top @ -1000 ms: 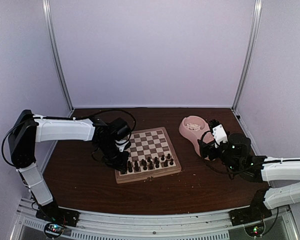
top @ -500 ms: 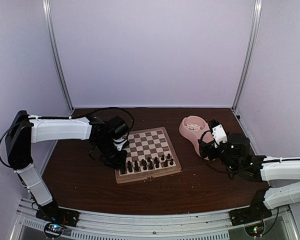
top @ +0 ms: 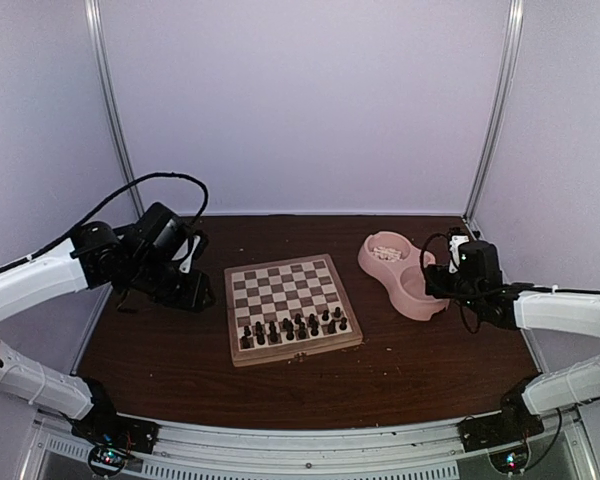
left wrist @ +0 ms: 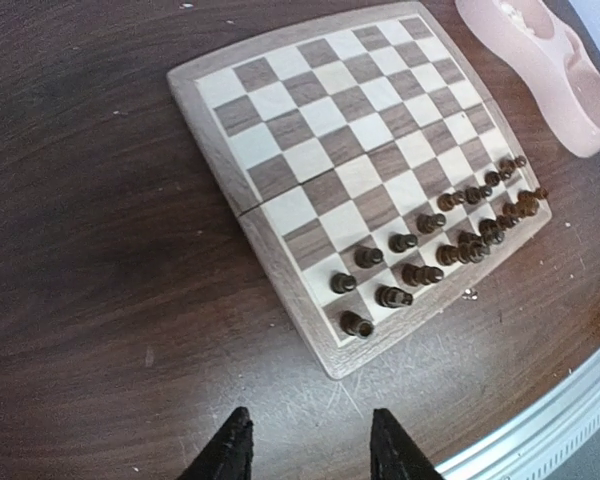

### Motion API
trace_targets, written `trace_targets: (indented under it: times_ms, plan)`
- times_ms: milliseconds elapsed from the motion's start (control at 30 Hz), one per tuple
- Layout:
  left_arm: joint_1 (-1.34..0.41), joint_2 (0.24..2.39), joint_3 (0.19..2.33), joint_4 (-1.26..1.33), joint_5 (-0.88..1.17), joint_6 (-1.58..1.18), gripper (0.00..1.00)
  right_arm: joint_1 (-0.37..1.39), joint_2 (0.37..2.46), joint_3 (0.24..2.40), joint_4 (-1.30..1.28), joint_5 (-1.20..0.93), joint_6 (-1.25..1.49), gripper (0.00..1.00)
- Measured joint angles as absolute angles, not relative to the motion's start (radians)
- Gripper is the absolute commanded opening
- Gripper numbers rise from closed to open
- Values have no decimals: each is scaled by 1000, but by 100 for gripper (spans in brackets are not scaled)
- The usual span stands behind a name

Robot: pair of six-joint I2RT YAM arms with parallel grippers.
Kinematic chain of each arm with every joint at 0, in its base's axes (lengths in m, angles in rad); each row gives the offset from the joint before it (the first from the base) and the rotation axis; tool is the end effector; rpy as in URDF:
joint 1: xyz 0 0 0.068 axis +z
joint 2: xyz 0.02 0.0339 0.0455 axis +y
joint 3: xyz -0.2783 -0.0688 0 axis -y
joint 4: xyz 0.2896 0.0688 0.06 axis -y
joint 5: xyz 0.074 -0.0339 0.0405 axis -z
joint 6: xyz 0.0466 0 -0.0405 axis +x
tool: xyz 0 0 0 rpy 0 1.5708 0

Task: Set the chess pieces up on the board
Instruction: Adjust the storage box at the center of the board.

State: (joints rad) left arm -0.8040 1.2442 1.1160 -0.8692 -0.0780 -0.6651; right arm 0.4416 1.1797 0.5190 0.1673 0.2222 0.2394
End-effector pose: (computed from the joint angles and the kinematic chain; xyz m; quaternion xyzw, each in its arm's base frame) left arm 0.2045 -0.2070 0.2984 0.0555 0.9569 -0.1616 0.2348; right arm 0.2617 0.1123 0.1839 -0.0295 0.8545 0.0806 0.5124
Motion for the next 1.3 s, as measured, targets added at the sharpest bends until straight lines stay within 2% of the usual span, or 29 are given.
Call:
trace_targets:
  times_ms: [167,333,467,700,800,1100,1233,1300]
  plan:
    - [-798,1120,982,-836,-205,-675,46,356,1271,538,117,172,322,74]
    - [-786,1071,940,-829,-292,-672,48,315,1373,567,98,95,365,74]
    - [-786,1038,885,-801,-334,-674,65,313,1387,570,98,72,378,77]
    - [-770,1015,748,-761,-378,-694,70,245,1330,553,107,75,422,81]
    - [-752,1007,726,-753,-381,-699,73,206,1294,523,130,59,438,79]
    - [-643,1036,687,-688,-339,-699,74,189,1483,546,218,-231,445,70]
    - [-608,1056,668,-656,-324,-690,75,190,1455,540,262,-319,432,72]
    - [-598,1055,666,-640,-328,-680,79,190,1364,510,267,-309,413,75]
